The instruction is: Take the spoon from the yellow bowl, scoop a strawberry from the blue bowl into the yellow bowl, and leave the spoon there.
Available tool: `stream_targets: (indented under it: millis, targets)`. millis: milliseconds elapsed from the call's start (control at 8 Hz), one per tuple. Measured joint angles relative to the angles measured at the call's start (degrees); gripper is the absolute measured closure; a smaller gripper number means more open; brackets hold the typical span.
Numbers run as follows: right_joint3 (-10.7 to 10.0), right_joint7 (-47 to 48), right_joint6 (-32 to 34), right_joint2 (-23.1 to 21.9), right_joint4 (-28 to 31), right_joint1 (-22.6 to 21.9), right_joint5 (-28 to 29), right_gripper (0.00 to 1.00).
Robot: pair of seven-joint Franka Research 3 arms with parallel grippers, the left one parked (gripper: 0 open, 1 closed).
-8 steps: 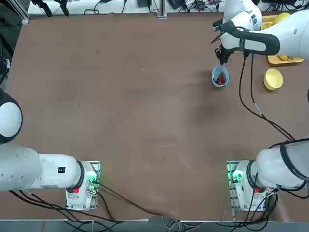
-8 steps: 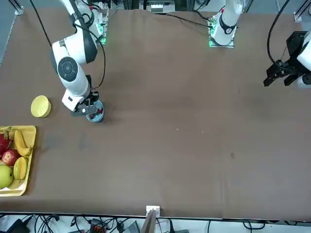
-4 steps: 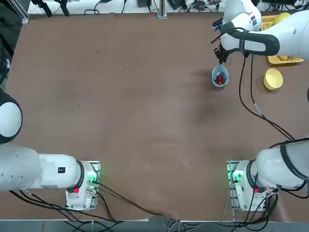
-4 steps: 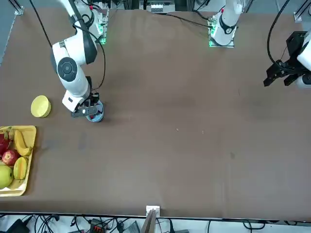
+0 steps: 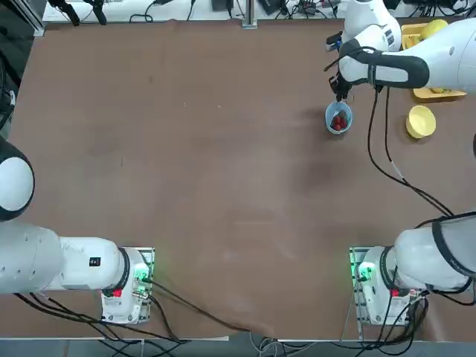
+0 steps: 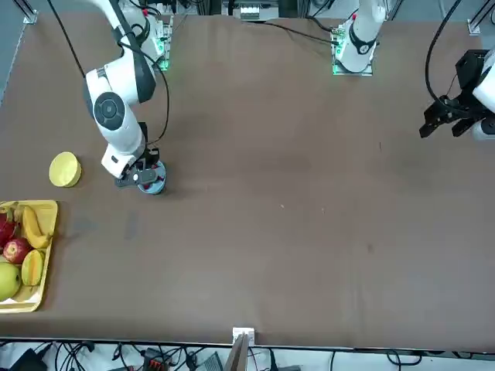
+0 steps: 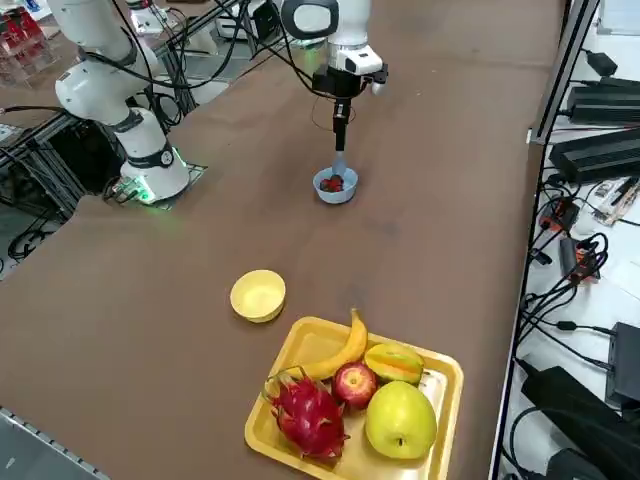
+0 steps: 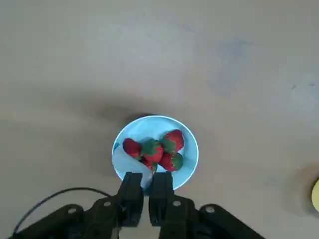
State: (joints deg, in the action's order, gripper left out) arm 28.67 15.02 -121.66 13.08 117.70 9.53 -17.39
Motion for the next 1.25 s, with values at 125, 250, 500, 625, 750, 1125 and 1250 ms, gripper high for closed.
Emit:
stream_targets:
  millis: [125,250,500,625,750,1125,1250]
  targets:
    - [-0.01,0.0,-0.01,0.0,0.02,0.0,-0.27,0.89]
    - [0.0,0.0,-0.01,0.0,0.09,0.0,-0.99,0.89]
    - [0.08,0.67,-0.08,0.0,0.53,-0.04,-2.82,0.89]
    - [0.18,1.27,-0.19,0.01,0.71,-0.07,-3.72,0.89]
    - [0.23,2.55,-0.2,0.06,1.03,-0.1,-5.34,0.89]
    - [0.32,5.38,-0.46,0.52,1.54,-0.36,-7.45,0.89]
    - [0.27,5.62,-0.46,0.73,1.57,-0.36,-8.16,0.89]
